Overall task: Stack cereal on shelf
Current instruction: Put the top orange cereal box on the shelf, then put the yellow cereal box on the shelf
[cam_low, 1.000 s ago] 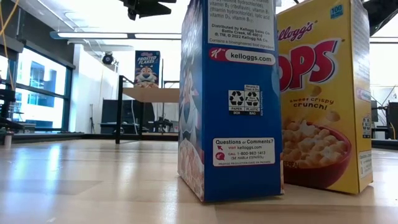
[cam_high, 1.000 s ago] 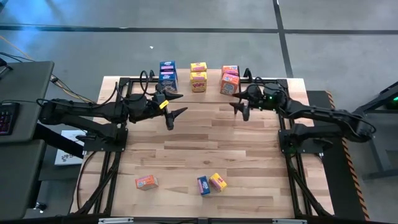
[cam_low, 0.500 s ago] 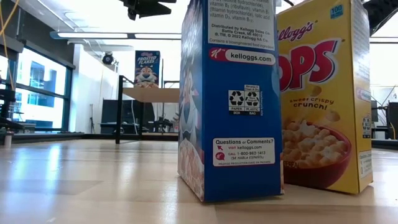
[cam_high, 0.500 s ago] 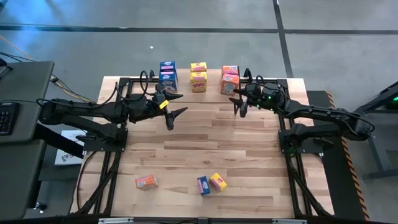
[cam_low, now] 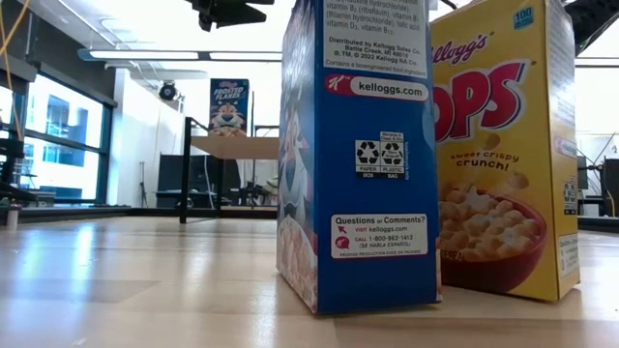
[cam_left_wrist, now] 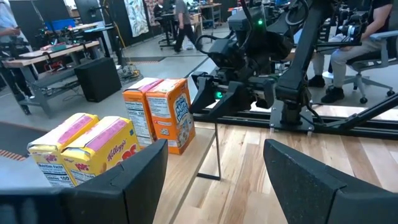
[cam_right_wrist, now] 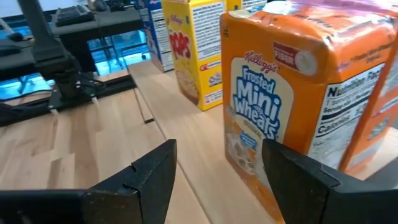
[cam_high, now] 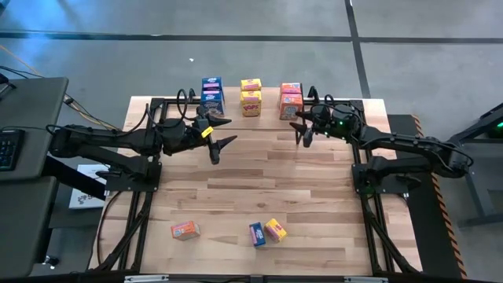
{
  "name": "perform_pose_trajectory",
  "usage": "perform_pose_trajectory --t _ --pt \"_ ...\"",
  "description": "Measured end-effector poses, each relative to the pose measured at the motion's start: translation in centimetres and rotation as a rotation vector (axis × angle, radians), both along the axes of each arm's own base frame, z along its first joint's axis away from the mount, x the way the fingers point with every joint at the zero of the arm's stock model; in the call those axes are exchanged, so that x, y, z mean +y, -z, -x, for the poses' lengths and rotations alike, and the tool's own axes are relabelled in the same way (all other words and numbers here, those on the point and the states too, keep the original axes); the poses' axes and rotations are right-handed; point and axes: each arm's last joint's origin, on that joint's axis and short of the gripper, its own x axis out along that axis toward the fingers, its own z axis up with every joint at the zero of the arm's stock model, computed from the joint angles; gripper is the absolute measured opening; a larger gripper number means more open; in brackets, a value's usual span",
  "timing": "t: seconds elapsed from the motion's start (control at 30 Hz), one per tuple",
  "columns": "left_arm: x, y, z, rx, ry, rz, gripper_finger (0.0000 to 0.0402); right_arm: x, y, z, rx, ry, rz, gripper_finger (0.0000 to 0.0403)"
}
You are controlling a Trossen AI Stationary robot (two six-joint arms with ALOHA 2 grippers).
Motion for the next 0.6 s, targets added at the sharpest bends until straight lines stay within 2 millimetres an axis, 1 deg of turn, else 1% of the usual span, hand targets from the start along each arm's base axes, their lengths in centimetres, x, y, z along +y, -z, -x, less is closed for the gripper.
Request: perform_pose_trajectory --t 0.17,0.27,0.4,0.6 --pt "0.0 0.0 0.0 0.0 0.0 0.0 0.0255 0.2 -0.1 0.0 -0.02 -0.042 -0.037 0.023" --pt "0.0 0.0 0.0 0.0 0.0 0.0 0.0255 0.6 -0.1 -0.3 -0.023 -0.061 -0.048 0.023" --pt "0.0 0.0 0.0 0.0 0.0 0.0 0.0255 1.9 -0.3 -0.6 -0.026 -0.126 -0.026 0.0229" --pt "0.0 0.0 0.0 0.0 0.0 0.0 0.0255 4.2 -1.6 -1.2 -0.062 -0.205 0.006 0.0229"
